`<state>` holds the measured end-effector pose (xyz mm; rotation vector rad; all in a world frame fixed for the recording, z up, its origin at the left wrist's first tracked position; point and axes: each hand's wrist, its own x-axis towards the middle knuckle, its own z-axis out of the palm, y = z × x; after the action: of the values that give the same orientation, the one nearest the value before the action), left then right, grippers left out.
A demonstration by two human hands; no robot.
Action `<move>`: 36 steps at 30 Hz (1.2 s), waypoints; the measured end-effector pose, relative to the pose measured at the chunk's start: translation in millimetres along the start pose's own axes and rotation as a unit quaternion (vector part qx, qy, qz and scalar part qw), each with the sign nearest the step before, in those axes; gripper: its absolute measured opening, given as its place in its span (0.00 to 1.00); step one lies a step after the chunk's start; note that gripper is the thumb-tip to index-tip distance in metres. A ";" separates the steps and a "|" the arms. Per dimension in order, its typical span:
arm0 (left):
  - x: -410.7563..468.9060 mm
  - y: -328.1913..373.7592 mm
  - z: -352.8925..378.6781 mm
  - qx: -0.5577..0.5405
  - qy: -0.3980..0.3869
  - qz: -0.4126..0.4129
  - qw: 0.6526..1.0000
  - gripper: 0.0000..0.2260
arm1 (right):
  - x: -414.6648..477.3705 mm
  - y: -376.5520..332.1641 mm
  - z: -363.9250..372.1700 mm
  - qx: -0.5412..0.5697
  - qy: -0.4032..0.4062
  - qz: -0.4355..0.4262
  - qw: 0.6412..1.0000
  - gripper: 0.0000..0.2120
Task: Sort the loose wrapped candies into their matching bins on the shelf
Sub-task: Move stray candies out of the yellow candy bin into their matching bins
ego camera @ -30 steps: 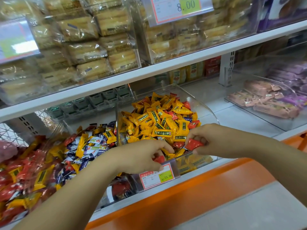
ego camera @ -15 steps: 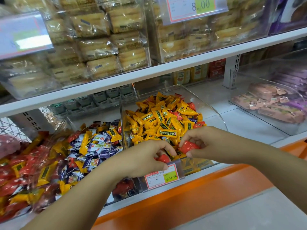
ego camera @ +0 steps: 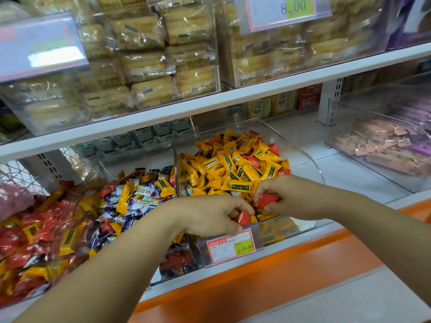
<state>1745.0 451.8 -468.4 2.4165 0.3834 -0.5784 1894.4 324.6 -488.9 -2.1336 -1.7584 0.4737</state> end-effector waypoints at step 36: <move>-137.4 -86.3 7.1 -0.188 0.514 0.010 0.837 0.16 | 40.4 -146.4 17.5 0.129 0.164 -0.086 0.974 0.10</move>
<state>1589.8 495.8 -449.4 2.1197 0.8062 0.8178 1766.1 391.4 -439.3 -1.7477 -1.5798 0.2676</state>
